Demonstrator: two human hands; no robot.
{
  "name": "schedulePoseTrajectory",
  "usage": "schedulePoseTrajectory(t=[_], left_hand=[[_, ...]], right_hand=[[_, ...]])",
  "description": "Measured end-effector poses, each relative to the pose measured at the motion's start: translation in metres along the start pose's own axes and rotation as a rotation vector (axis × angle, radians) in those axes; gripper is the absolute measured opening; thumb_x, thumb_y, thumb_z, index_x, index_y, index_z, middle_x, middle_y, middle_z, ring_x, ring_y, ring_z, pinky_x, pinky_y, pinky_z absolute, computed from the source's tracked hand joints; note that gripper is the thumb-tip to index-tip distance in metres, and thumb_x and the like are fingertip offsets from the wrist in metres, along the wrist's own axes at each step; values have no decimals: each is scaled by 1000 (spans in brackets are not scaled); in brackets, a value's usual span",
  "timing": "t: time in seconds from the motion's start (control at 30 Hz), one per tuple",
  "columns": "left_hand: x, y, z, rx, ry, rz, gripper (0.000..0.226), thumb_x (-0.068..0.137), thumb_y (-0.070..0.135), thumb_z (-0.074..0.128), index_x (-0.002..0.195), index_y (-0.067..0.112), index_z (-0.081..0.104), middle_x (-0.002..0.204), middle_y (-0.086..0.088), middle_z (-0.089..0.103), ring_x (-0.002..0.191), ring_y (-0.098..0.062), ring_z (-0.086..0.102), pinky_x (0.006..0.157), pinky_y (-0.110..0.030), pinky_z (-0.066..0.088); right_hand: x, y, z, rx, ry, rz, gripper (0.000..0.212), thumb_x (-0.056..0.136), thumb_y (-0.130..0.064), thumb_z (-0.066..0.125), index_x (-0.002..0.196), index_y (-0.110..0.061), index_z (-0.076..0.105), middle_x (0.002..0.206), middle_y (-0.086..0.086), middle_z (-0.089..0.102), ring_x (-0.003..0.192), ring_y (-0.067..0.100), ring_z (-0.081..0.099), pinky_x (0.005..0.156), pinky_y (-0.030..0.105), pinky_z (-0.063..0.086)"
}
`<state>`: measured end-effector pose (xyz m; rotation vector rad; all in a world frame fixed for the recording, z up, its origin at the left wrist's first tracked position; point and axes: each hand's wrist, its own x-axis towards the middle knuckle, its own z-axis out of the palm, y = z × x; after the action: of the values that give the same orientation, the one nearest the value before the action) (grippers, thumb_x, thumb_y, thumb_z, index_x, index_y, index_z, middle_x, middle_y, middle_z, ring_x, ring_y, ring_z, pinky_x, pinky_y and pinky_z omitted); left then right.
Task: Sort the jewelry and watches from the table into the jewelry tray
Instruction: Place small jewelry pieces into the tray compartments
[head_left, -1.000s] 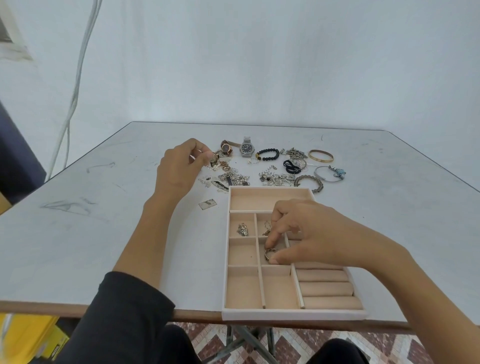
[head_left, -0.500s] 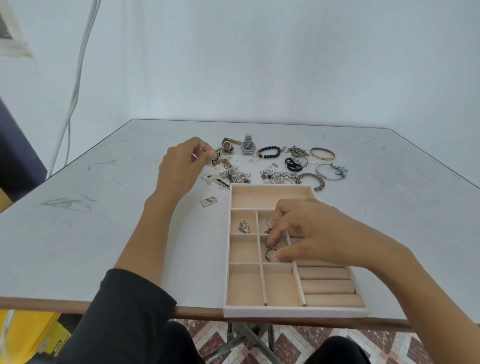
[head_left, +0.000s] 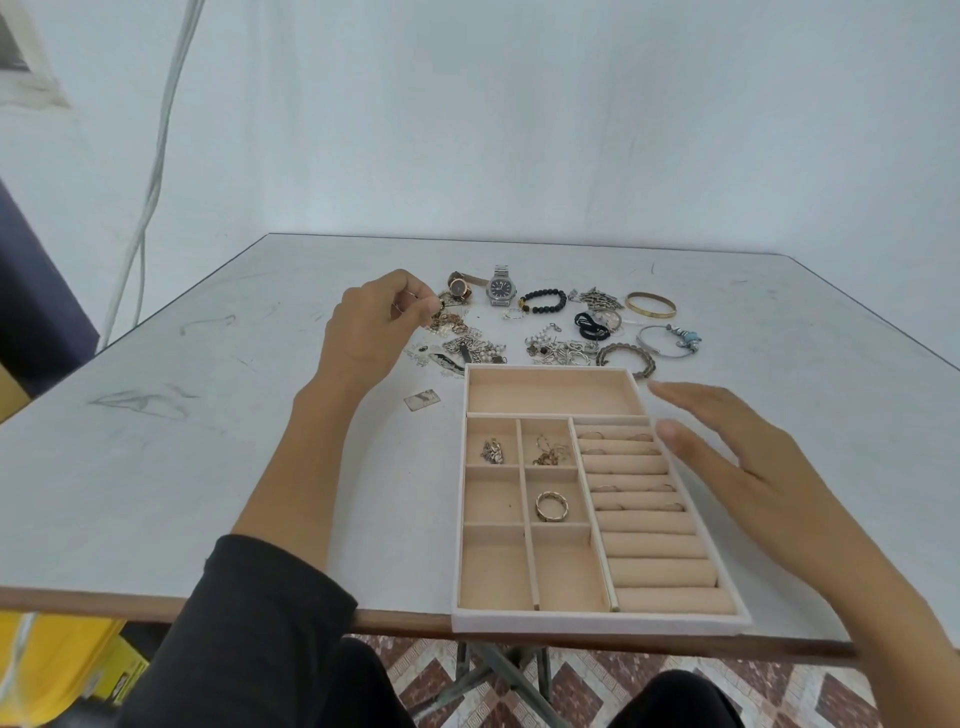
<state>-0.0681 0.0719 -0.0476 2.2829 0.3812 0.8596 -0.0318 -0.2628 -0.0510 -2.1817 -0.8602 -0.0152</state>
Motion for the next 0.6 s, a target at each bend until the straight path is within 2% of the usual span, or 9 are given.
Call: schedulePoseTrajectory(t=[0.07, 0.13, 0.2, 0.27, 0.37, 0.5, 0.6], left_hand=[[0, 2, 0, -44, -41, 11, 11, 90, 36, 62, 82, 29, 63, 73, 9, 67, 62, -10, 52, 62, -27, 42], [-2, 10, 0, -161, -117, 10, 10, 91, 26, 64, 81, 27, 64, 72, 6, 66, 57, -3, 51, 62, -19, 44], [-6, 20, -1, -238, -208, -2, 6, 91, 22, 64, 85, 21, 65, 72, 4, 66, 56, -2, 52, 63, -13, 45], [-11, 30, -3, -254, -306, -7, 8, 91, 22, 64, 90, 15, 66, 73, 4, 66, 57, -3, 51, 63, -10, 44], [-25, 43, -9, -267, -442, 1, 13, 91, 22, 63, 93, 11, 67, 74, 3, 66, 61, -7, 49, 64, -12, 43], [-52, 59, -19, -291, -671, 82, 6, 89, 19, 64, 87, 14, 68, 74, 1, 69, 69, -10, 57, 66, -18, 44], [-64, 67, -20, -255, -828, 133, 3, 84, 16, 70, 83, 15, 72, 73, 1, 70, 66, -7, 57, 66, -10, 40]], right_hand=[[-7, 11, 2, -132, -61, 108, 53, 91, -52, 29, 142, -40, 35, 150, -24, 29, 136, -13, 20, 113, 14, 10], [-13, 17, 6, -349, -195, 153, 62, 92, -57, 8, 150, -36, 19, 157, -20, 10, 143, -6, 3, 119, 26, -3], [-13, 18, 9, -500, -263, 131, 71, 88, -61, -14, 151, -35, 7, 158, -18, -2, 145, -1, -5, 118, 31, -7], [-13, 17, 9, -550, -257, 116, 88, 70, -59, -20, 152, -34, 3, 158, -16, -4, 146, 2, -6, 119, 32, -5], [-13, 17, 9, -549, -237, 119, 87, 71, -58, -18, 152, -33, 4, 159, -14, -2, 146, 3, -4, 118, 32, -4], [-12, 16, 9, -568, -237, 138, 52, 100, -42, 1, 152, -33, 4, 160, -12, -2, 147, 4, -3, 119, 32, -3], [-12, 15, 9, -546, -224, 142, 50, 102, -36, 13, 152, -33, 7, 160, -13, 0, 147, 4, -2, 119, 32, -3]])
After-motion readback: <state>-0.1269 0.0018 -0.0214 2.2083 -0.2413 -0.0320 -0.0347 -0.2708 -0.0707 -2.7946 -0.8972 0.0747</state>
